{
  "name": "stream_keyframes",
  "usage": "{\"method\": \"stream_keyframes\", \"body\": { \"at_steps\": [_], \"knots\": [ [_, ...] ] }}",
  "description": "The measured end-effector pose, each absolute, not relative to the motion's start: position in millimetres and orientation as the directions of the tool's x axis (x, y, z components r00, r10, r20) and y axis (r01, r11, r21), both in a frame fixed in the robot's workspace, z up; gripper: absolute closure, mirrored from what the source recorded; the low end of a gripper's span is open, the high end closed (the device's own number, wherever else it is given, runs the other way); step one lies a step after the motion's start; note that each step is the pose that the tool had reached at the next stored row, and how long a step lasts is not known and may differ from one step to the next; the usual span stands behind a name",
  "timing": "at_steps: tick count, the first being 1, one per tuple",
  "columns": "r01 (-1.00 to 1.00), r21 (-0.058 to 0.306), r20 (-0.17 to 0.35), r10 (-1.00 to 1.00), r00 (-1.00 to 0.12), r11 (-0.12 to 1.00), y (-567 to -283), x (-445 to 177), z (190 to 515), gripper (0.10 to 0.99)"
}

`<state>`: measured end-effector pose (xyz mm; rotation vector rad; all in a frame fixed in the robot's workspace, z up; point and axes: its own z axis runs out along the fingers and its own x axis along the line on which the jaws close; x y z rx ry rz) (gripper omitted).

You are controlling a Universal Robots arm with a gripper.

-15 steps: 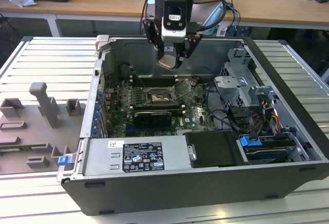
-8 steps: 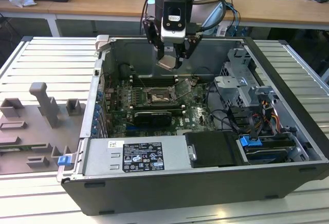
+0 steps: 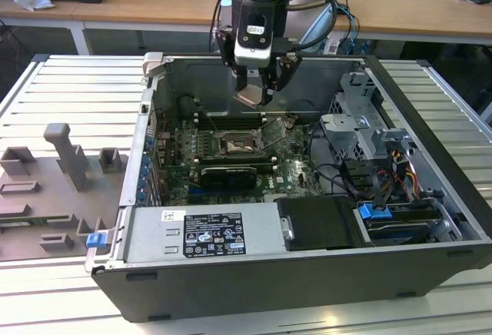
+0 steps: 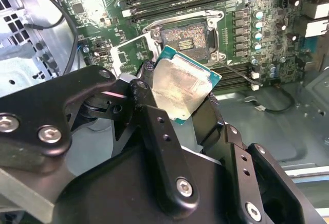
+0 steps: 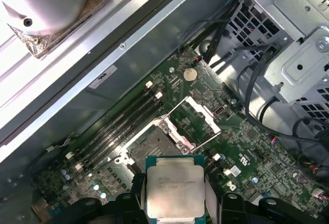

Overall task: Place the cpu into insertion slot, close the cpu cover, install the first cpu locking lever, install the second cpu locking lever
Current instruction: 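Place the cpu into insertion slot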

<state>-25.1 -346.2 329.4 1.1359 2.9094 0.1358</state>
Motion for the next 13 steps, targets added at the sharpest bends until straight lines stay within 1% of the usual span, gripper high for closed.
{"method": "stream_keyframes", "body": {
  "at_steps": [13],
  "knots": [
    [0.741,0.086,0.017,0.743,-0.669,0.666,-346.2,-25.1,325.3,0.545]
  ]
}}
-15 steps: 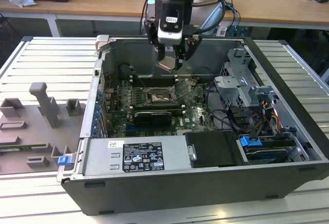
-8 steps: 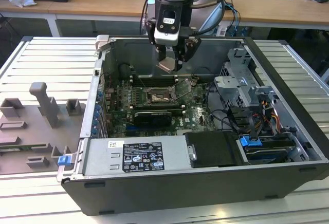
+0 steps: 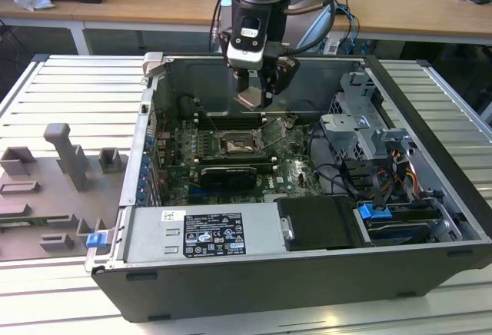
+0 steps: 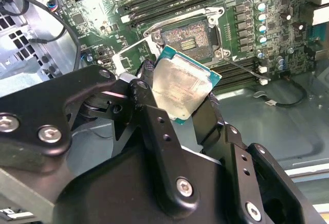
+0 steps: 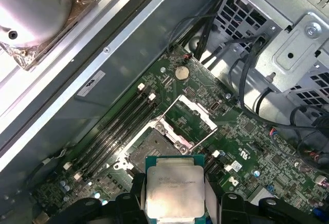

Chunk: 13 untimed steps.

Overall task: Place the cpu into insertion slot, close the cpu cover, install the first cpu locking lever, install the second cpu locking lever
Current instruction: 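Place the cpu into insertion slot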

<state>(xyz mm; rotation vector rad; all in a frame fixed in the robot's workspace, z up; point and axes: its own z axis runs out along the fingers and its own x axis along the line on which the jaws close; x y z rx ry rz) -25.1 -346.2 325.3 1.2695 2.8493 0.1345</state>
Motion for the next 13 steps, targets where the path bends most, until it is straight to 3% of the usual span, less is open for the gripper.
{"method": "stream_keyframes", "body": {
  "at_steps": [13],
  "knots": [
    [0.831,0.085,0.016,0.833,-0.553,0.549,-346.2,-25.1,318.1,0.545]
  ]
}}
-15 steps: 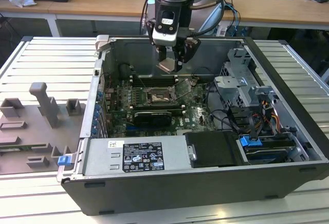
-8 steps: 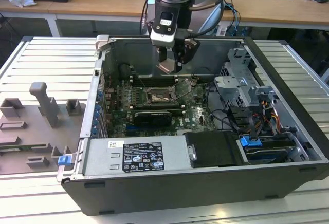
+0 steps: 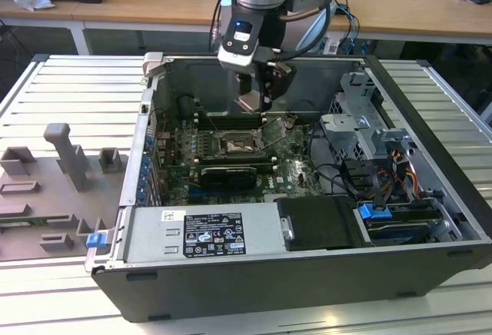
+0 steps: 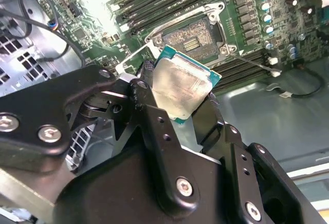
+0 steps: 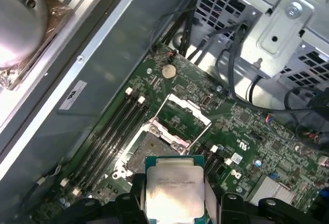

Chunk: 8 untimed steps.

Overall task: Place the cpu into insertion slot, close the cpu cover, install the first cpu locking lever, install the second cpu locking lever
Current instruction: 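Place the cpu into insertion slot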

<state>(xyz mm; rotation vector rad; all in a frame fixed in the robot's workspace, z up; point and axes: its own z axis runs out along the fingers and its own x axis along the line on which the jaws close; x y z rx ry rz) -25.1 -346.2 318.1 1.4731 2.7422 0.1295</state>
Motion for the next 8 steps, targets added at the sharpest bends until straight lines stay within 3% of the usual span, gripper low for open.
{"method": "stream_keyframes", "body": {
  "at_steps": [8],
  "knots": [
    [0.895,0.086,0.016,0.898,-0.441,0.438,-346.2,-25.1,313.1,0.545]
  ]
}}
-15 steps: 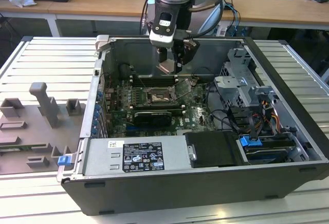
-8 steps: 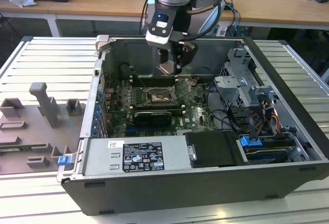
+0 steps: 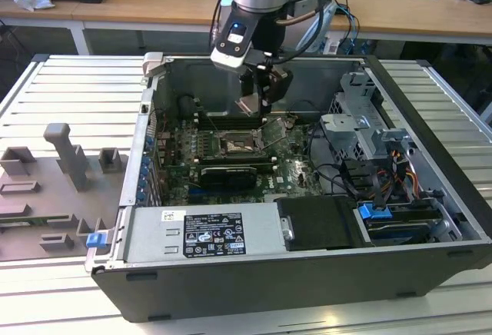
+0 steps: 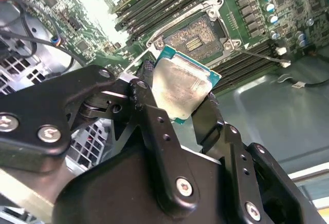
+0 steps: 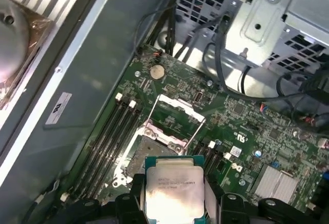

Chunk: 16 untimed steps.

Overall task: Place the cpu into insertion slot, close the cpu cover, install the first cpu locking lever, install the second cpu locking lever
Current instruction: 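Place the cpu into insertion slot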

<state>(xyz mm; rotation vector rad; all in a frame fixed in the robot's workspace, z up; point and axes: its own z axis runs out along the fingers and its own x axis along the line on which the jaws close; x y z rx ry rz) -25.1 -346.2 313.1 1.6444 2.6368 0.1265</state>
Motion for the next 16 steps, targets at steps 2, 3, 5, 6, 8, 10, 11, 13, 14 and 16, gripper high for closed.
{"method": "stream_keyframes", "body": {
  "at_steps": [2,3,5,6,8,10,11,13,14,16],
  "knots": [
    [0.915,0.086,0.016,0.918,-0.397,0.394,-346.2,-25.1,310.9,0.545],
    [0.927,0.086,0.016,0.93,-0.368,0.366,-346.2,-25.1,309.8,0.545],
    [0.941,0.086,0.016,0.944,-0.33,0.327,-346.2,-25.1,308.1,0.545],
    [0.95,0.086,0.016,0.953,-0.303,0.301,-346.2,-25.1,306.9,0.545],
    [0.965,0.085,0.016,0.968,-0.251,0.249,-346.2,-25.1,304.1,0.545],
    [0.976,0.084,0.017,0.979,-0.201,0.199,-346.2,-25.1,300.1,0.545],
    [0.979,0.084,0.017,0.982,-0.19,0.188,-346.2,-25.1,298.9,0.545],
    [0.982,0.082,0.017,0.985,-0.17,0.168,-346.1,-25.1,296.3,0.545],
    [0.984,0.081,0.017,0.987,-0.16,0.159,-345.9,-25.2,294.7,0.545],
    [0.987,0.078,0.016,0.989,-0.145,0.143,-345.5,-25.6,291.5,0.545]
  ]
}}
